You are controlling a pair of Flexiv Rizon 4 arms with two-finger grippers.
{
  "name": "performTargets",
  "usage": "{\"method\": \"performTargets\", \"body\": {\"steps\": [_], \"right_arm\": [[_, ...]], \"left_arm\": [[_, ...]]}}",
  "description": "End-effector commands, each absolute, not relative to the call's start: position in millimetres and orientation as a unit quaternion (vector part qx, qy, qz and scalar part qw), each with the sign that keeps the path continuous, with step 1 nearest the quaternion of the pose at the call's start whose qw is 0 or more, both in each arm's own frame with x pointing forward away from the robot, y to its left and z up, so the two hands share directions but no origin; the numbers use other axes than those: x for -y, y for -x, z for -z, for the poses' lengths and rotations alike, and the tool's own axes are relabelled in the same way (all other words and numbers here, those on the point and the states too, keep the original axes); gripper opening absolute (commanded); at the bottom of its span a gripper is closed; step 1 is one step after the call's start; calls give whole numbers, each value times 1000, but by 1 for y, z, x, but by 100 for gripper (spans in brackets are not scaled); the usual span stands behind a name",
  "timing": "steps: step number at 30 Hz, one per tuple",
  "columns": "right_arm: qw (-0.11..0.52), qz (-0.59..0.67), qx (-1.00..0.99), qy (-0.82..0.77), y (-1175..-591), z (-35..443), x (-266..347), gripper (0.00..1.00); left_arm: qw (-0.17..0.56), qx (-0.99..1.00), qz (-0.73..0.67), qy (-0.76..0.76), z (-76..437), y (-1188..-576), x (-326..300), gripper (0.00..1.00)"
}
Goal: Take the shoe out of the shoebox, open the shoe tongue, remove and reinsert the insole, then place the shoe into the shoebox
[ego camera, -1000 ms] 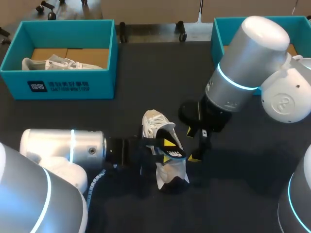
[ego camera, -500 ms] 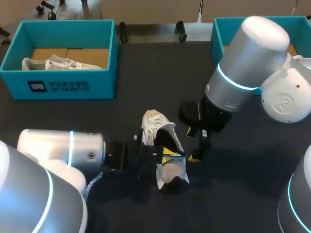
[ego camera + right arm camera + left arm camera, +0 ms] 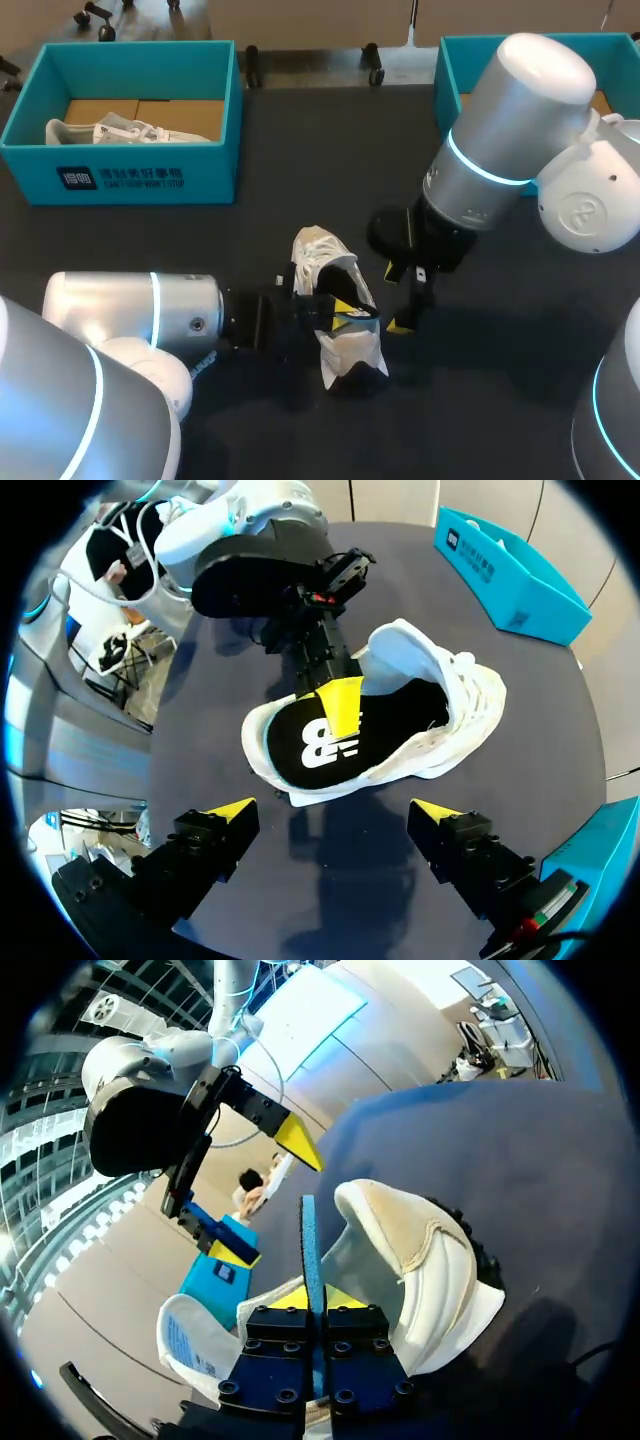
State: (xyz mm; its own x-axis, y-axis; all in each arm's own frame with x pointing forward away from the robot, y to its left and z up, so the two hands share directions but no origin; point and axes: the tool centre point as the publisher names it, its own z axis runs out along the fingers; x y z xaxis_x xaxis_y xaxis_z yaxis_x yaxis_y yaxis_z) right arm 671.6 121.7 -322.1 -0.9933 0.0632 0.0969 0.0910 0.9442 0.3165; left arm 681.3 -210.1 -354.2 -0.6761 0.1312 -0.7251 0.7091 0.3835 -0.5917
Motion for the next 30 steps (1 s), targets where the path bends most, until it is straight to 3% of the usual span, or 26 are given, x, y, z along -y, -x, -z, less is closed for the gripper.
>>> {"method": "performTargets", "body": {"steps": [1,2,5,15,17,18,20,30], "right_arm": [[42,162,985,39,-671,323,-123,100],[42,162,985,39,-671,323,-123,100],[42,162,985,39,-671,323,-123,100],[42,162,985,39,-671,323,-123,100],[42,162,985,39,-671,323,-123,100],[42,162,985,39,-671,323,-123,100],[42,162,985,39,-671,323,-123,100],[42,162,985,39,-671,323,-123,100]], "left_arm": [[273,-783,498,-254,352,-687,210,0],[266,-783,505,-249,351,-687,210,1],[258,-780,516,-243,345,-682,210,32],[239,-767,540,-254,328,-659,218,40],[238,-765,538,-261,329,-655,222,38],[236,-765,537,-266,330,-654,223,31],[238,-765,530,-276,333,-653,226,2],[253,-782,486,-298,351,-671,225,0]]}}
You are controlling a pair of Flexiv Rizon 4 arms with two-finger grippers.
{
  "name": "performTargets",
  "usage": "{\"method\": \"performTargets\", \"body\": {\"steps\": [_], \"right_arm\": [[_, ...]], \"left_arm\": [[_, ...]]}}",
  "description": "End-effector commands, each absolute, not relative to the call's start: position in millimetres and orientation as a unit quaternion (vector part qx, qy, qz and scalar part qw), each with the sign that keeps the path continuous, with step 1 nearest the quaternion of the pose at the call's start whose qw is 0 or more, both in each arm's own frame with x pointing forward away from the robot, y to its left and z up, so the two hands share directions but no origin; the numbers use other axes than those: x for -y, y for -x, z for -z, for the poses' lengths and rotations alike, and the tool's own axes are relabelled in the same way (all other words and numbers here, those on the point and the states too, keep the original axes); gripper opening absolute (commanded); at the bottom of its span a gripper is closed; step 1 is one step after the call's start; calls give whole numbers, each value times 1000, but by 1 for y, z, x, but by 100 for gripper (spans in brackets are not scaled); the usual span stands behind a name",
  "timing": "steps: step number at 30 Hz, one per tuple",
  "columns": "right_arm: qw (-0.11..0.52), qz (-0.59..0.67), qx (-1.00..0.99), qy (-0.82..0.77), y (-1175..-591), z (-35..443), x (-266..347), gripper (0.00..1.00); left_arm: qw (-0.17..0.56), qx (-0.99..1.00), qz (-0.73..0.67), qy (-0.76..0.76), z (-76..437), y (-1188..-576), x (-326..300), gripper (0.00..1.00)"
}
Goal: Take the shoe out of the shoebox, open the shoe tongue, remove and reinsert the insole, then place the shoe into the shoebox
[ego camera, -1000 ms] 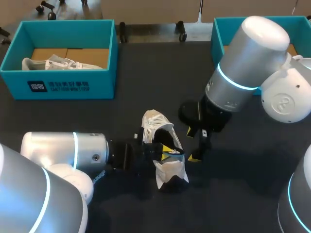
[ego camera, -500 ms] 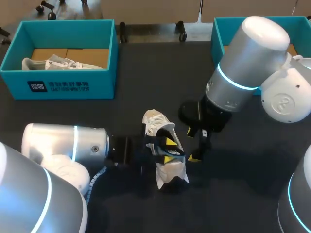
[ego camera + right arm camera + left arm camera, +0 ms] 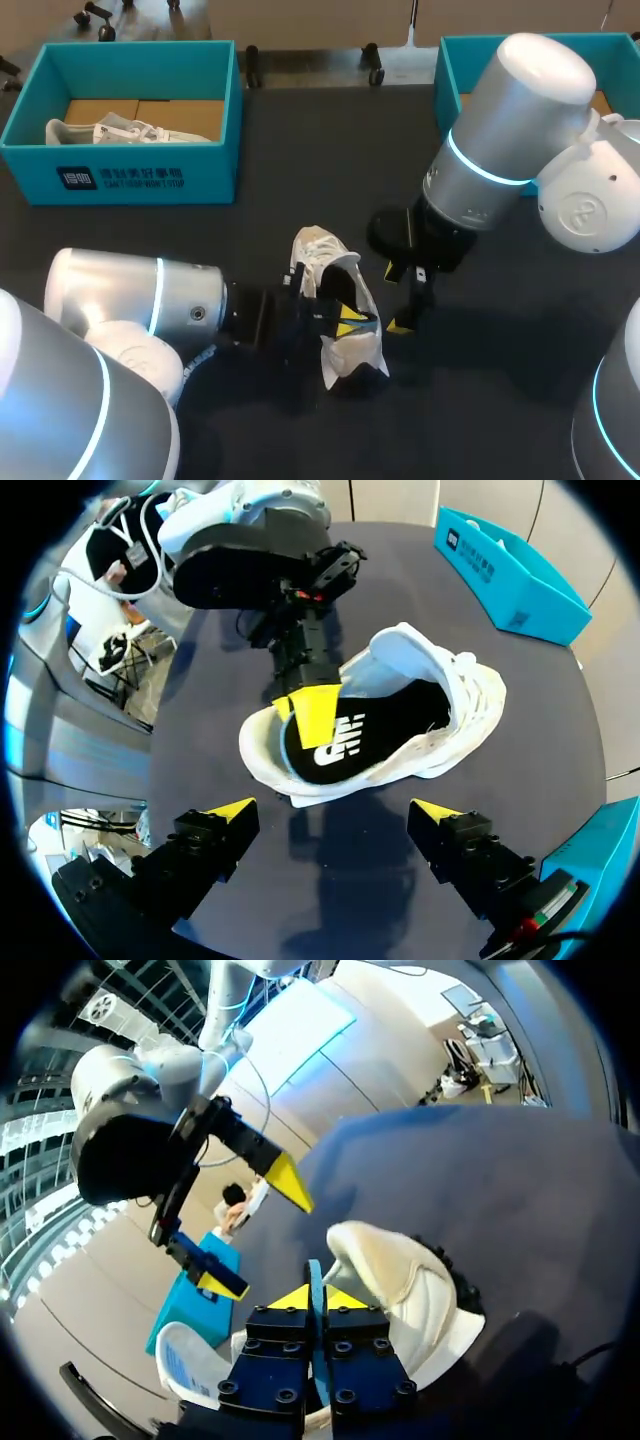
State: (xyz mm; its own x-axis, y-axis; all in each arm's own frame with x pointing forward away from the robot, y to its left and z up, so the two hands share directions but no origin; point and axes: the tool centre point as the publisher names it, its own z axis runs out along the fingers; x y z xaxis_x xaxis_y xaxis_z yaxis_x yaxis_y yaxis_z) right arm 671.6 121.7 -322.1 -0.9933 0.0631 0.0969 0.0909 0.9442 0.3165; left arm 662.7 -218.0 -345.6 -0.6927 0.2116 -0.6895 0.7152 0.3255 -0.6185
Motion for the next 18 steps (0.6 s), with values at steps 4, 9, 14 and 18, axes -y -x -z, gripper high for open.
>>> {"method": "performTargets", "body": {"steps": [4,9,14,18], "right_arm": [[42,162,985,39,-671,323,-123,100],[42,162,985,39,-671,323,-123,100],[42,162,985,39,-671,323,-123,100],[42,162,985,39,-671,323,-123,100]], "left_arm": [[249,-786,485,-291,356,-679,222,0],[229,-791,488,-289,356,-677,217,14],[200,-790,507,-281,346,-672,211,42],[181,-788,521,-274,335,-669,205,47]]}}
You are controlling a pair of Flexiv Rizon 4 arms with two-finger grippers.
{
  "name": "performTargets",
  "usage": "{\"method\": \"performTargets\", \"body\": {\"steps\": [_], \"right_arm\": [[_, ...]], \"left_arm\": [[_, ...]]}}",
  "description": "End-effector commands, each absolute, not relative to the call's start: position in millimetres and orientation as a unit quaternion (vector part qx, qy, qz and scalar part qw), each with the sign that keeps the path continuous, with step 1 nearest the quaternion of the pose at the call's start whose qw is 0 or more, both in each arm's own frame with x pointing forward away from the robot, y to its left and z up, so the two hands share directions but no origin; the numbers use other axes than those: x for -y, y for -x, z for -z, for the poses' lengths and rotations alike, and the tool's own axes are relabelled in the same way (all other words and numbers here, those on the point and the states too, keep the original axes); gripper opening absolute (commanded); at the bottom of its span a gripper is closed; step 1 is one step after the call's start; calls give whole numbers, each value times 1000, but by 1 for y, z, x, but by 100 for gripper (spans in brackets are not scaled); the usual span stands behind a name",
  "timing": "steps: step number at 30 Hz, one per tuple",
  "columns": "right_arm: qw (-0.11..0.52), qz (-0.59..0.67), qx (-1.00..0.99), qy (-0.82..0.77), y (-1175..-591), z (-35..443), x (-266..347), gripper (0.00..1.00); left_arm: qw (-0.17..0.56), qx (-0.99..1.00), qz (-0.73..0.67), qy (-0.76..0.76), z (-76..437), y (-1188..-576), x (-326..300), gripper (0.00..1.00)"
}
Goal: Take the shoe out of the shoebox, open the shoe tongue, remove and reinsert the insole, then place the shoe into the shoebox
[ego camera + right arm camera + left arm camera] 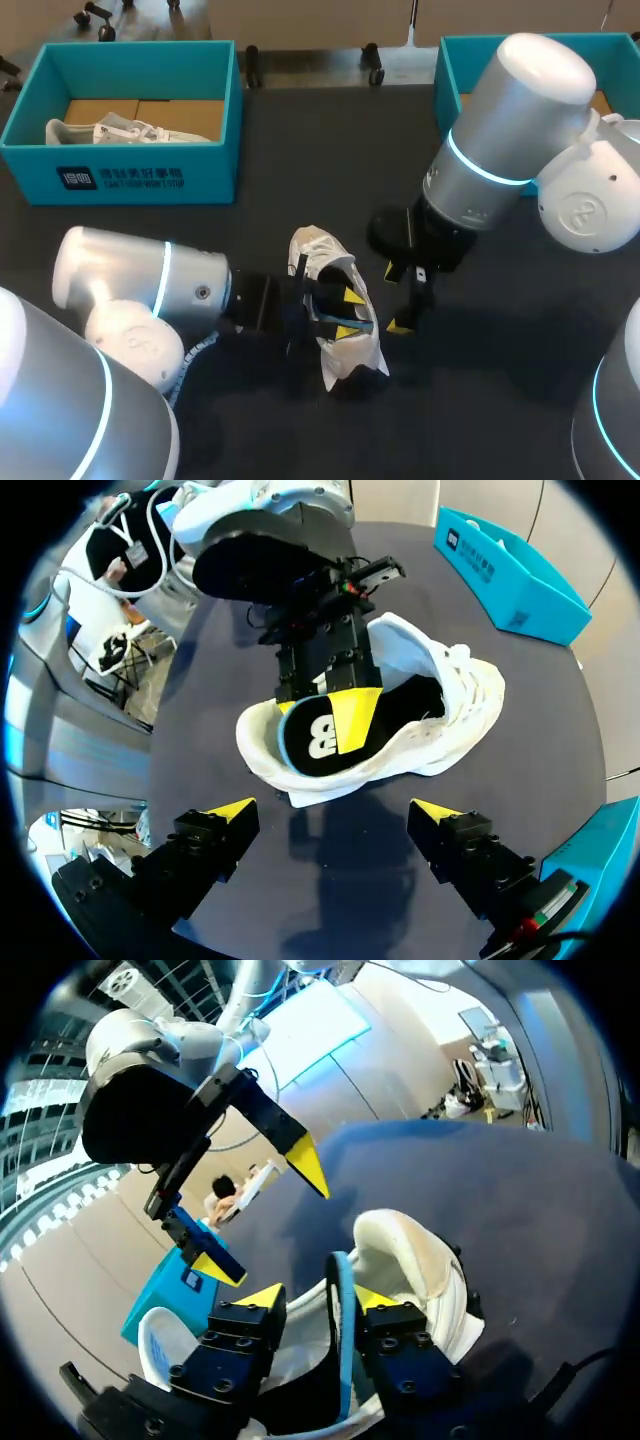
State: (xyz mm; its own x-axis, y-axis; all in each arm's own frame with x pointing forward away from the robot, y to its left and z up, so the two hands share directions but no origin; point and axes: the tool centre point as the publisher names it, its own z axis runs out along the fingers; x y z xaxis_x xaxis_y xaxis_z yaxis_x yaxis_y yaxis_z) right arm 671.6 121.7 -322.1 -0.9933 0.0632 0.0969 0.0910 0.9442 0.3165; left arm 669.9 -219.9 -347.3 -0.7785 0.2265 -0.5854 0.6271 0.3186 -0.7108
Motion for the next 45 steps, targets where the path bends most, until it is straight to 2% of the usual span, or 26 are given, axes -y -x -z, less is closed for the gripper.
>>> {"method": "performTargets", "body": {"steps": [1,23,29,39,45], "right_arm": [[42,162,985,39,-671,323,-123,100],[42,162,985,39,-671,323,-123,100],[46,165,985,37,-673,310,-92,100],[58,153,986,30,-681,283,-30,100],[61,158,985,33,-683,281,-22,100]], "left_arm": [[175,-788,524,-274,333,-668,204,46],[88,-827,441,-337,324,-664,190,42],[55,-835,409,-363,319,-662,181,37],[-5,-838,374,-397,307,-658,163,37],[-45,-839,346,-417,299,-657,158,35]]}}
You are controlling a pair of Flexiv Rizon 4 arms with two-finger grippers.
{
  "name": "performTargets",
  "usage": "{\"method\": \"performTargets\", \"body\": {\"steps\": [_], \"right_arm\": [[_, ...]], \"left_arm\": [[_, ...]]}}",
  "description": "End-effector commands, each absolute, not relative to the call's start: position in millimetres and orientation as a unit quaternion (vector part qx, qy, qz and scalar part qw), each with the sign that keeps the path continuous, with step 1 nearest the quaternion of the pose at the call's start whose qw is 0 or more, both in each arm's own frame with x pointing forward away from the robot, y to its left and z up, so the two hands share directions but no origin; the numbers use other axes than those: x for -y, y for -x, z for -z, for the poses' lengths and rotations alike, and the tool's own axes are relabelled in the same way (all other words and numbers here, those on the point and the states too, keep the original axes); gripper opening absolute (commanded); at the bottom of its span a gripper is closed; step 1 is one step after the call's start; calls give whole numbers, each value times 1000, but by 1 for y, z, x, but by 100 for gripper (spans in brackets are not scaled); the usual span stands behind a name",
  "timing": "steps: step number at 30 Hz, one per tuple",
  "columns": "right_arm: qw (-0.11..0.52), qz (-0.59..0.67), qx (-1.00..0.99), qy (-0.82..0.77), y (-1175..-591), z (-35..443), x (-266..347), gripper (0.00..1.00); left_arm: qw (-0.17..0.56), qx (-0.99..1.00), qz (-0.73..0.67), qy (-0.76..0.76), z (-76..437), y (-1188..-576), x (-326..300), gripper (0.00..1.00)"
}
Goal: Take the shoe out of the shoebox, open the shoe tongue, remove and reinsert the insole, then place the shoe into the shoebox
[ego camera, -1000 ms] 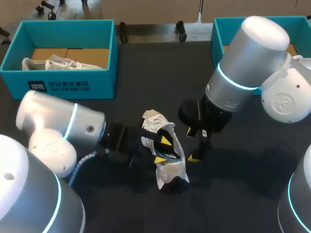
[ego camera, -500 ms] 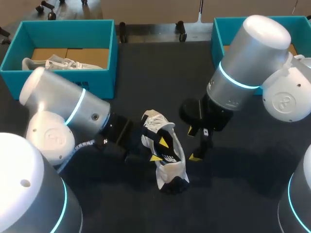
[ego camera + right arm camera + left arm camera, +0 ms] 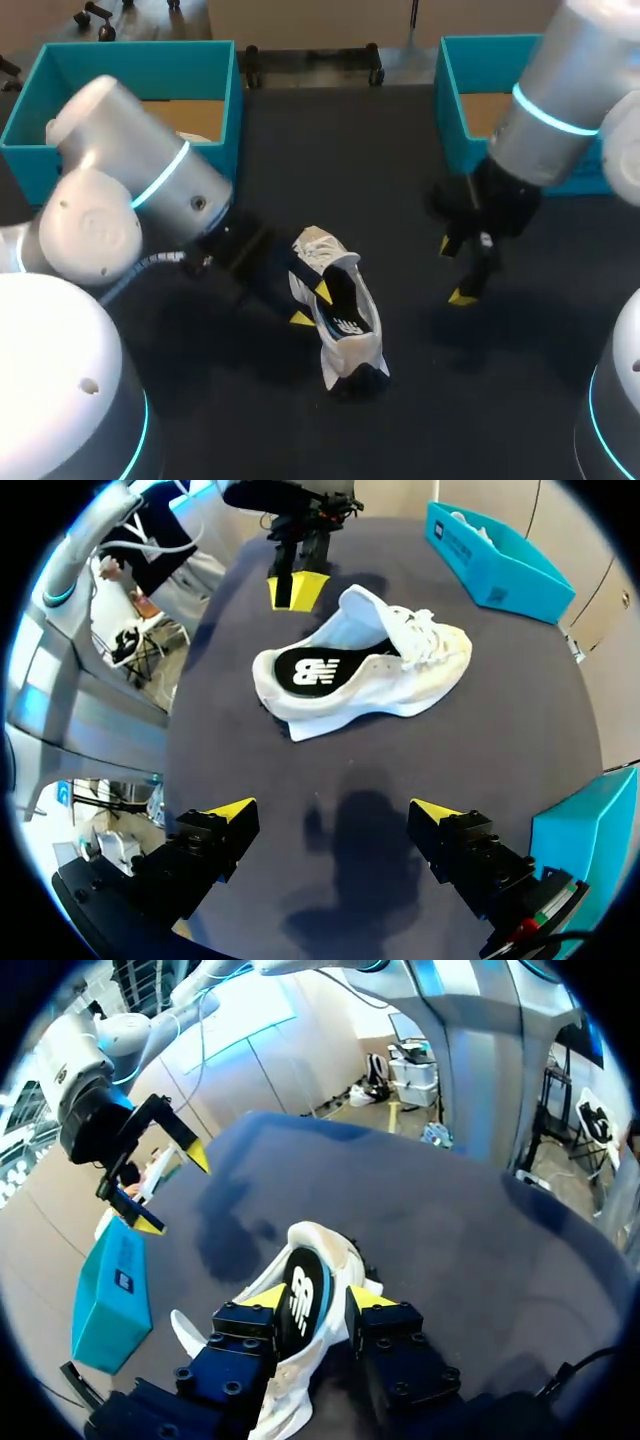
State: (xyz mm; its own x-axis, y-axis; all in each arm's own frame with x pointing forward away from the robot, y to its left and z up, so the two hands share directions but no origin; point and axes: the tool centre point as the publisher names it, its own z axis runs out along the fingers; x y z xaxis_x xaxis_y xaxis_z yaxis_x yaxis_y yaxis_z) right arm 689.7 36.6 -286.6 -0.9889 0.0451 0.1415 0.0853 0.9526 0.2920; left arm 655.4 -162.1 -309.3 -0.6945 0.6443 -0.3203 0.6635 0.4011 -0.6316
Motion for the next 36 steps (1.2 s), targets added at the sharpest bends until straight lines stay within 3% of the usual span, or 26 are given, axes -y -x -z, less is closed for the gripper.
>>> {"method": "performTargets", "body": {"steps": [1,4,7,10,15,24,36], "right_arm": [[61,158,985,33,-683,281,-22,100],[61,158,985,33,-683,281,-22,100],[61,158,985,33,-683,281,-22,100],[61,158,985,33,-683,281,-22,100],[61,158,985,33,-683,281,-22,100],[31,152,984,83,-681,240,77,100],[31,152,984,83,-681,240,77,100]], "left_arm": [[-51,-841,336,-421,297,-657,156,36],[-68,-840,324,-431,289,-658,150,38],[-80,-836,316,-441,283,-657,148,32],[-89,-833,305,-453,279,-655,147,0],[-100,-830,284,-470,278,-652,148,0],[-129,-834,242,-479,268,-653,147,0],[-129,-834,242,-479,268,-653,147,0]]}}
